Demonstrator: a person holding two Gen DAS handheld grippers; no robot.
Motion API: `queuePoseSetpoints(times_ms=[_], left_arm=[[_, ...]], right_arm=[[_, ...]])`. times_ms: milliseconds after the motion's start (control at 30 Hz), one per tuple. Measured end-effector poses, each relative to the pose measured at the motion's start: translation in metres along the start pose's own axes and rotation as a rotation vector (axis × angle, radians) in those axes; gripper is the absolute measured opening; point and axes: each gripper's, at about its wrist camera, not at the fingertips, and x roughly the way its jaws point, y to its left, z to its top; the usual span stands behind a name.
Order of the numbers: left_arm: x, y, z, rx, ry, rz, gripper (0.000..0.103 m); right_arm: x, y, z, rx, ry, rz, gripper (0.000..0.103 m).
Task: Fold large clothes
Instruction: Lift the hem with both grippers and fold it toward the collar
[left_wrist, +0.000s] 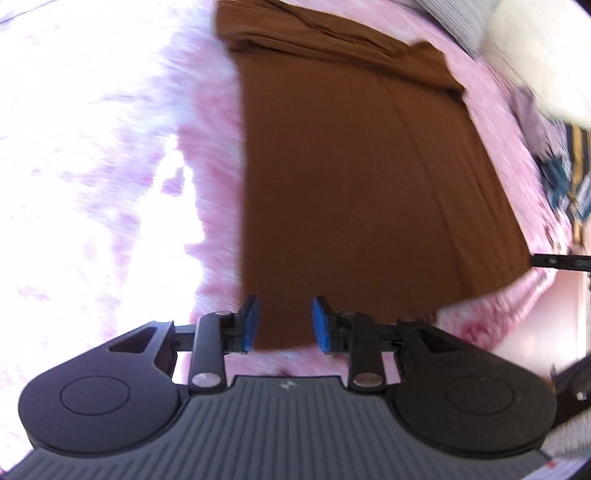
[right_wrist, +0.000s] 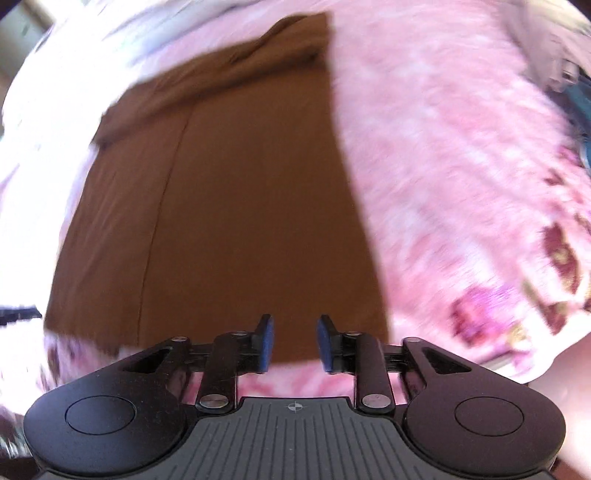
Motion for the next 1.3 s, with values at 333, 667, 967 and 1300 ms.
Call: queuePoseSetpoints(times_ms=[333,667,967,1300], left_arm=[[0.024,0.034,-0.008,-0.132,0.071,-0.074,0.031],[0.027,0.043,-0.010,-0.144,0.112,-0.126,0.006],[-0.040,0.058,0.069,-0.209,-0.131,-0.221,0.004],[0.032,0.097,0.277,-0.359,-0.371,-0.190,0.005]], right_arm=[[0.023,-0.070,-0.001,0.159,0.037,0.096,0.045],[0.023,-0.083,-0.004,0.144,0.095,0.150,0.003],[-0.038,-0.085,0.090,0.170,-0.065,0.334,0.002],[0.046,-0.097,0.299,0.217,-0.184,0.315,0.013]])
